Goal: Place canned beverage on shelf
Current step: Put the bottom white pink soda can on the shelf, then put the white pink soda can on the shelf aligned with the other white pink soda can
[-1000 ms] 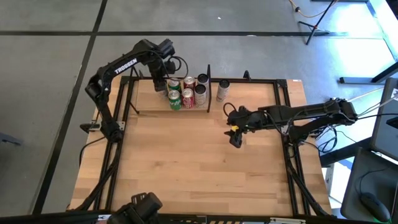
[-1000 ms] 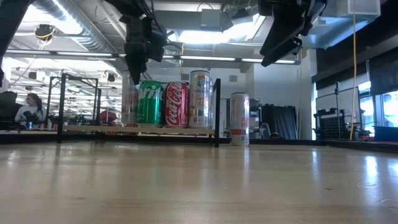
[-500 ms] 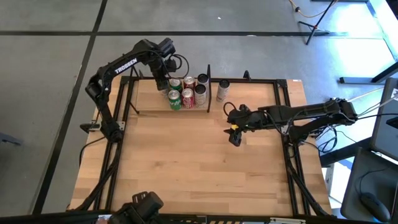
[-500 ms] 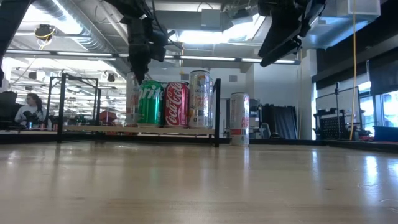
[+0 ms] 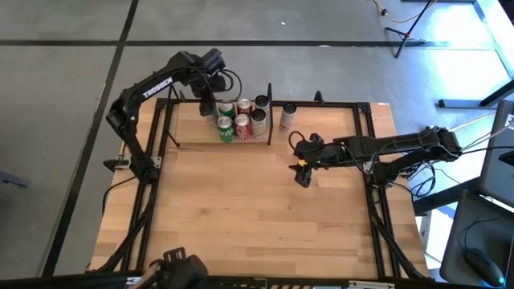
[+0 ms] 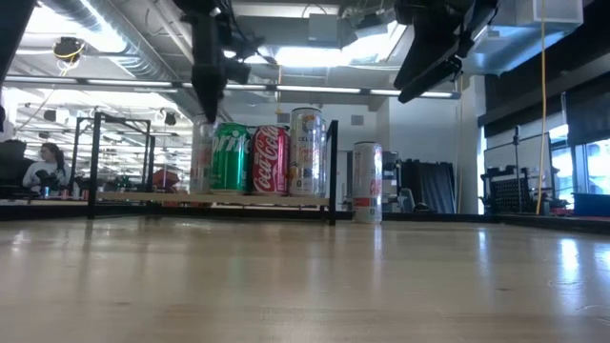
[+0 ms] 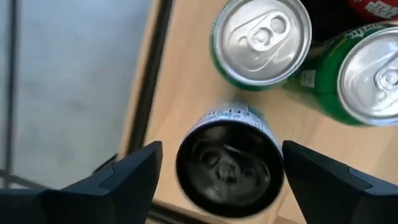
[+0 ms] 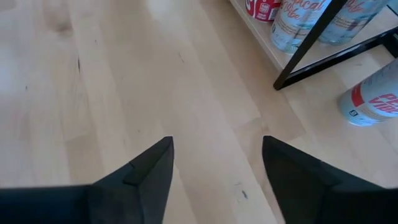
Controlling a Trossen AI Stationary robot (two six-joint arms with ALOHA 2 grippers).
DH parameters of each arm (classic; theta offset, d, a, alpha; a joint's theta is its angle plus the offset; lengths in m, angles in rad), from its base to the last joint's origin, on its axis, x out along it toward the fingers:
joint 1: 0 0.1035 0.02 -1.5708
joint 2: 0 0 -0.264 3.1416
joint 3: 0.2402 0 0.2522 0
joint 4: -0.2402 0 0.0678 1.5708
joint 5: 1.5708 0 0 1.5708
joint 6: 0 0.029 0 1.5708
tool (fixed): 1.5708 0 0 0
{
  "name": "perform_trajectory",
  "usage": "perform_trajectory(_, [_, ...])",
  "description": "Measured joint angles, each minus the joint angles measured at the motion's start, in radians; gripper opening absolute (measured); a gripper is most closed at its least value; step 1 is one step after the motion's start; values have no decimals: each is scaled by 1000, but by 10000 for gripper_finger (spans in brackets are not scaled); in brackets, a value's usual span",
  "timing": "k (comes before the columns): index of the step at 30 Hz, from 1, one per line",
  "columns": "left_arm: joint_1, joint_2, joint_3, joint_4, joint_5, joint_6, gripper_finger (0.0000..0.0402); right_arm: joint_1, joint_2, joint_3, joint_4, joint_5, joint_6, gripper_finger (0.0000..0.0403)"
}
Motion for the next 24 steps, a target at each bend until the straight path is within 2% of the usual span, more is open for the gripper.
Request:
perform_trajectory(7, [-13,-87,61,15,-15,-10,314,-33,27,2,5,18,46,317])
perform_trajectory(11, [-13,-153,87,63,71,-70,314,-96,27,33,2,36,14,357])
perform_trajectory(16, [1,-234,87,158,276,-182,314,-218,26,141,-66,75,-81,365])
perform_trajectory(19, [1,-261,87,196,366,-193,314,-314,25,168,-68,94,-175,359])
perform_trajectory(21, [-2,-271,87,210,403,-193,314,-381,25,162,-42,65,-235,355])
perform_trajectory(24, [-16,-274,87,214,427,-223,314,-479,34,113,53,-41,-314,349])
